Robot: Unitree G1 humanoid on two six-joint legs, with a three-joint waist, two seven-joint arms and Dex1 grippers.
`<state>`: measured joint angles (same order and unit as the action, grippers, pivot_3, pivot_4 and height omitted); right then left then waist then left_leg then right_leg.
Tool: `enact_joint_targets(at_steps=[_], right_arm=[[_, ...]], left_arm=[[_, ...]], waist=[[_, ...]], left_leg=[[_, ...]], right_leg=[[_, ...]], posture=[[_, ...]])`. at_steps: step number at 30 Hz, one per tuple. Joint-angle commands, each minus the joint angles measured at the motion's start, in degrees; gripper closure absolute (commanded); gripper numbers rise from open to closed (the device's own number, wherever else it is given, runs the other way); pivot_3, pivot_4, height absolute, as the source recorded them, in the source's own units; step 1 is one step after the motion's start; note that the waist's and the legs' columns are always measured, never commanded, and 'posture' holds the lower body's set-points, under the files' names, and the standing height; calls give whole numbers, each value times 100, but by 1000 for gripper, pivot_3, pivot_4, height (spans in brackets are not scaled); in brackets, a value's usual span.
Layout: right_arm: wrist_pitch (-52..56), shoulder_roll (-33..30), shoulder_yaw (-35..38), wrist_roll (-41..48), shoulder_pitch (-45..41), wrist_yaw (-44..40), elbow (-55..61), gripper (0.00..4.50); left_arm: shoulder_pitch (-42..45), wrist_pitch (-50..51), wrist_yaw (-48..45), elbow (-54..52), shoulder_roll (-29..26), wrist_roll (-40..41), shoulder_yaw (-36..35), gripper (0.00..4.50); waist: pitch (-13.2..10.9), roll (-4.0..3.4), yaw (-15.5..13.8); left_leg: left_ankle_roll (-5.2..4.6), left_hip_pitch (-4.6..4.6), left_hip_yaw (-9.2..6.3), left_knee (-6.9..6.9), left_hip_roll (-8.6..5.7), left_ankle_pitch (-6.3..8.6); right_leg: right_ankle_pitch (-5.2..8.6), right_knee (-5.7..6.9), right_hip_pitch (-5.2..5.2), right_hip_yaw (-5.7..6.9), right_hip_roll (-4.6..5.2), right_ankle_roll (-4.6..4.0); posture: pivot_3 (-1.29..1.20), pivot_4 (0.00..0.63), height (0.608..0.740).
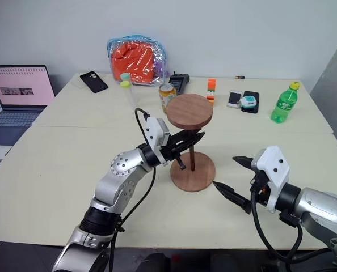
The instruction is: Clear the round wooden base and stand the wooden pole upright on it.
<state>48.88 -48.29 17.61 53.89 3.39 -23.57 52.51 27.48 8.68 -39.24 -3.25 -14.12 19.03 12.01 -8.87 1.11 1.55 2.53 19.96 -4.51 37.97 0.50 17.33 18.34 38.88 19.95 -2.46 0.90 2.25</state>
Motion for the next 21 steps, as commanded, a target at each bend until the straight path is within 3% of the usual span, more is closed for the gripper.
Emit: enact_joint_targets(at_steps=[1, 5, 10, 21], right_arm=[[-98, -40, -9, 3, -35, 40, 182, 0], [-112, -31, -37, -33, -12, 51, 182, 0], [-111, -28, -41, -73, 39, 34, 184, 0], [-112, -33, -122, -151, 74, -6, 158, 0]], left_arm=[[-274, 287, 83, 354, -376, -480, 14, 3890], [-254, 249, -177, 190, -525, -465, 77, 2947], [-241, 206, -463, 117, -606, -548, 154, 1949], [-183, 335, -1196, -36, -823, -516, 189, 1949]], waist=[[-1, 1, 5], [-29, -20, 27], [-39, -10, -104], [-40, -9, -143]], left_leg=[[0, 0, 0, -1, 0, 0], [0, 5, 9, -9, -2, 0], [14, 157, -14, 11, 1, -8], [4, 181, -11, 12, -7, -3]], right_leg=[[0, -1, 0, -1, 0, 0], [1, -1, 16, -6, -8, 0], [-1, 5, 147, 8, 8, -1], [-1, 4, 167, 10, 17, -1]], posture=[[0, 150, 740], [0, 150, 740], [0, 150, 740], [0, 150, 740]])
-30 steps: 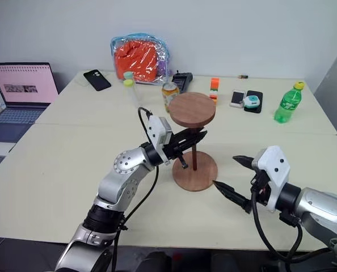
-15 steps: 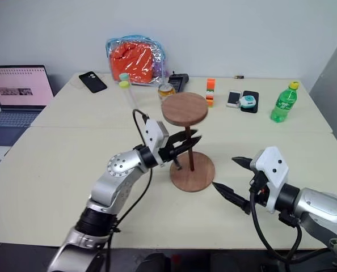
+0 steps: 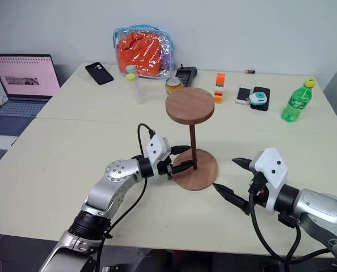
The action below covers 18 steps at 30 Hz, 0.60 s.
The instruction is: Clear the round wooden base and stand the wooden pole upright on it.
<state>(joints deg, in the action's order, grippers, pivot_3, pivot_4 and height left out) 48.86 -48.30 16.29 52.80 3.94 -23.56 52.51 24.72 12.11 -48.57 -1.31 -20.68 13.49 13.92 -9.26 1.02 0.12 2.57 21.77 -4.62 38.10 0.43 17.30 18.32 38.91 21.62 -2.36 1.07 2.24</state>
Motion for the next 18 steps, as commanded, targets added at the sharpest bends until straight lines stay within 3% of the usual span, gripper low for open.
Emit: enact_joint_targets(at_steps=[1, 10, 18], right_arm=[[-119, -35, 2, -60, 29, -21, 151, 0], [-259, -287, -56, -397, 76, -567, -157, 0], [-776, -659, 217, -713, -55, -1604, -908, 0]], left_arm=[[112, -5, -342, -222, -239, 11, 4, 1949], [445, -108, -1494, -79, -1548, -225, -71, 1949], [433, 652, -1849, -438, -2627, 363, -1039, 1949]], waist=[[0, 0, 1], [-1, -2, 5], [-11, 0, 26]], left_leg=[[0, 0, 0, 0, 1, 0], [-1, -3, 2, -1, 1, 0], [-2, -1, 3, -1, 3, 1]], right_leg=[[0, 0, 0, 0, -1, 0], [0, 0, 1, 8, -3, 0], [0, 1, 3, 9, -3, -1]], posture=[[0, 150, 740], [0, 150, 740], [0, 150, 740]])
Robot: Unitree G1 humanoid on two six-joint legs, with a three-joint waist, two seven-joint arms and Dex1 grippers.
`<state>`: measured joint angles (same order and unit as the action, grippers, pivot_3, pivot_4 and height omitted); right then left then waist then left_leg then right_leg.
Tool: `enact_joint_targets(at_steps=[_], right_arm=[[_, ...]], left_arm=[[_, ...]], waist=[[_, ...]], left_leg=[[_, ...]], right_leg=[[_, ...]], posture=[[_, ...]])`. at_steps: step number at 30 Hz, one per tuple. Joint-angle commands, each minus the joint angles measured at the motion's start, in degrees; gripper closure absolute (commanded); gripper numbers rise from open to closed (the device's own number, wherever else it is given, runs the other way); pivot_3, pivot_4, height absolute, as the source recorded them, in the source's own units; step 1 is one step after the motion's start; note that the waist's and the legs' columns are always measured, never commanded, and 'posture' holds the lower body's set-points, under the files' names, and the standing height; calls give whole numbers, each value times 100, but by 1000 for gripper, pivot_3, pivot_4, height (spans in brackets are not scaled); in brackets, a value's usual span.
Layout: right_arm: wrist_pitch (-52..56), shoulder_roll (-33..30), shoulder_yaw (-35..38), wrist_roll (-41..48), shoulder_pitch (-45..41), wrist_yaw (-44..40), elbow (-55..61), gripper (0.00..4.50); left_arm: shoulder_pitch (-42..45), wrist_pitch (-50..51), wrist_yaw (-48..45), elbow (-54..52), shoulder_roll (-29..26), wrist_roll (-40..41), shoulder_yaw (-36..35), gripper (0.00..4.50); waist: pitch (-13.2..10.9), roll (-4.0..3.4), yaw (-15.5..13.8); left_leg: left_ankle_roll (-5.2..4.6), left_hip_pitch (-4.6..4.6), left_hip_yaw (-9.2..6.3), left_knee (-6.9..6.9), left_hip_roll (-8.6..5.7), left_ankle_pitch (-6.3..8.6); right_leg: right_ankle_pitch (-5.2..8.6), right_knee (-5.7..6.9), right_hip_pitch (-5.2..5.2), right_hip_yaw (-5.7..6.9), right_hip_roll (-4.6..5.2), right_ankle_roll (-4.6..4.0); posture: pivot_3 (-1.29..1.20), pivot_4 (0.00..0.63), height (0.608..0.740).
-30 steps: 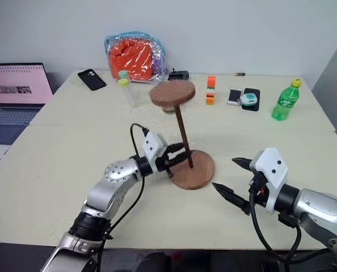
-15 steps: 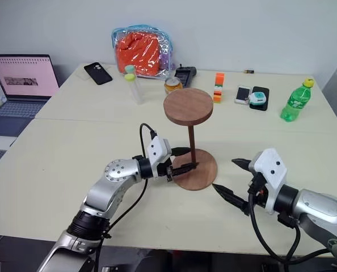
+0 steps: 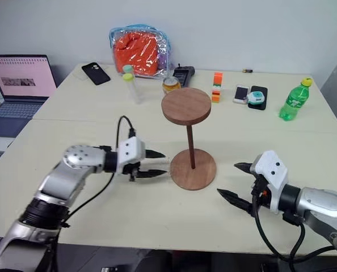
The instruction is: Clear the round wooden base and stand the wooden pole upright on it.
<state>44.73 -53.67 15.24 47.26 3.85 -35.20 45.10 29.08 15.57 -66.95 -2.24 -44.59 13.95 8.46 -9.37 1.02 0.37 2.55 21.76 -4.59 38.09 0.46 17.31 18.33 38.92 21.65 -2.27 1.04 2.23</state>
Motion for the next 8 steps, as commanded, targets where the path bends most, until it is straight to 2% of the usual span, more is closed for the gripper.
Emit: enact_joint_targets(at_steps=[1, 5, 8], right_arm=[[-470, -209, 466, -176, -56, -676, -318, 0], [-710, -391, 855, -187, -34, -1322, -730, 0], [-843, -459, 798, -290, -69, -1606, -948, 0]], left_arm=[[-166, 477, 4, -472, -402, 440, -739, 1949], [-866, 1072, 164, -970, -792, 806, -1474, 1949], [-1281, 1311, 354, -1149, -821, 945, -1828, 1949]], waist=[[-1, 0, 1], [-9, -7, 28], [-10, -7, 21]], left_leg=[[0, 0, -1, 0, 0, 0], [-1, 0, 5, -4, 5, 1], [-1, 0, -2, -3, 8, 1]], right_leg=[[0, -1, 0, 0, 0, 0], [0, -3, 3, -4, 1, 0], [0, 1, 2, -5, 2, 0]], posture=[[0, 150, 740], [0, 150, 740], [0, 150, 740]])
